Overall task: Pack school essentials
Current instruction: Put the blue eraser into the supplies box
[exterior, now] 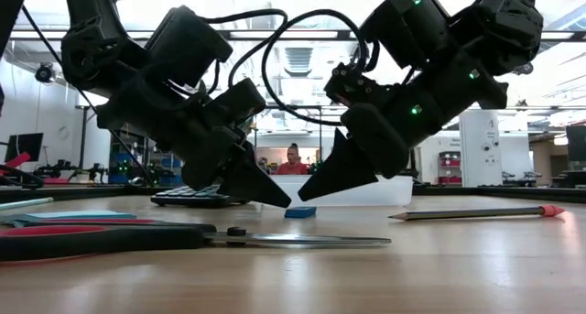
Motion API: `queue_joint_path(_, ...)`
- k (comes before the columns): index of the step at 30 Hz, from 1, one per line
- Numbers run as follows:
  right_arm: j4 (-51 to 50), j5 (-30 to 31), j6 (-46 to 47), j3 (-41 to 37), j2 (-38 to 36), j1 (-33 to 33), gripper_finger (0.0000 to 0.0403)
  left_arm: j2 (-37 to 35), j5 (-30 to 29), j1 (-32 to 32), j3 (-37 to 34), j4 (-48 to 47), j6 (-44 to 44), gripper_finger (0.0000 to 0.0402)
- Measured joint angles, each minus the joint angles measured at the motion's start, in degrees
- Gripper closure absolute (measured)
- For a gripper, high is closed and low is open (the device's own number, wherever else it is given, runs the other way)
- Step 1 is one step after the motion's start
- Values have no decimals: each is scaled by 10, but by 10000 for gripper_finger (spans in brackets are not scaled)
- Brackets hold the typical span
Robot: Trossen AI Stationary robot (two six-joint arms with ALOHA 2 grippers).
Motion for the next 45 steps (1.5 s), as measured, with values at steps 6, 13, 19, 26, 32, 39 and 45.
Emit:
queue_joint_path(6, 26, -12, 11, 1, 24, 0, 158, 0, 3, 0, -1, 0, 0, 402)
queue_joint_path(13, 49, -15, 17, 18, 65, 0, 158, 0, 8, 0, -1, 0, 0, 402)
queue_joint_path(19, 45, -27, 13, 26, 72, 0, 158, 0, 8, 0, -1, 0, 0, 402)
queue_joint_path(26, -9, -31, 3, 27, 53, 0, 158, 0, 10, 0, -2, 0, 0, 402)
queue_joint_path(32, -26, -31, 5, 27, 51, 3, 172, 0, 10, 0, -3, 0, 0, 402)
queue_joint_path(39, -27, -35, -1, 25, 51, 4, 228, -22, 10, -4, -7, -10, 2, 402)
queue_joint_path(45, -26, -35, -3, 24, 51, 3, 267, -89, 7, -4, -9, -93, 5, 402)
